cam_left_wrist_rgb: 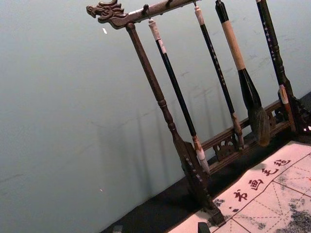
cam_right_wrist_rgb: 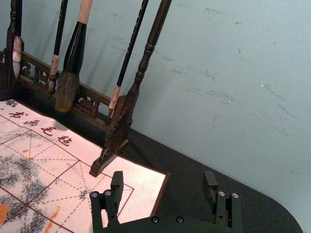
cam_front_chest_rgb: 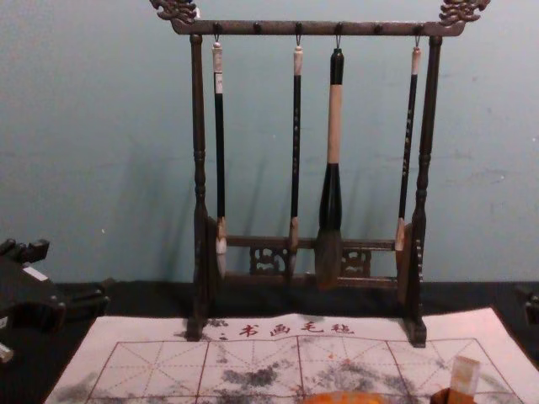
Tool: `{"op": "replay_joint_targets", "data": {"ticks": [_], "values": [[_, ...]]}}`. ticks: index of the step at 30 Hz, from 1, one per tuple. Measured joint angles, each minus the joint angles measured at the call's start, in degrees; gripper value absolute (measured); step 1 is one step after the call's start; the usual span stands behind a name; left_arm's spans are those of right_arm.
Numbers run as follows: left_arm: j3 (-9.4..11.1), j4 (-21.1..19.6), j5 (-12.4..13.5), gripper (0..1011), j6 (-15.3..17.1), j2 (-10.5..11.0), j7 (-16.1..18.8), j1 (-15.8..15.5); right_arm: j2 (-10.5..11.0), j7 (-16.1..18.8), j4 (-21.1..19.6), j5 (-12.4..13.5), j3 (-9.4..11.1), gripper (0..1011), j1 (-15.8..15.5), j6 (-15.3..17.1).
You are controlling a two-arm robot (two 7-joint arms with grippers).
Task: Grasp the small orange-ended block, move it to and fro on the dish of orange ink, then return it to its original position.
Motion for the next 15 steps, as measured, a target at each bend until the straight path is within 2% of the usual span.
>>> {"op": "replay_joint_targets", "data": {"ticks": [15], "values": [[0.0, 0.0, 0.0, 1001, 0.0, 0.0, 0.0, 0.0, 0.1, 0.0, 0.0, 0.1, -0.1, 1002, 0.1, 0.0]]}}
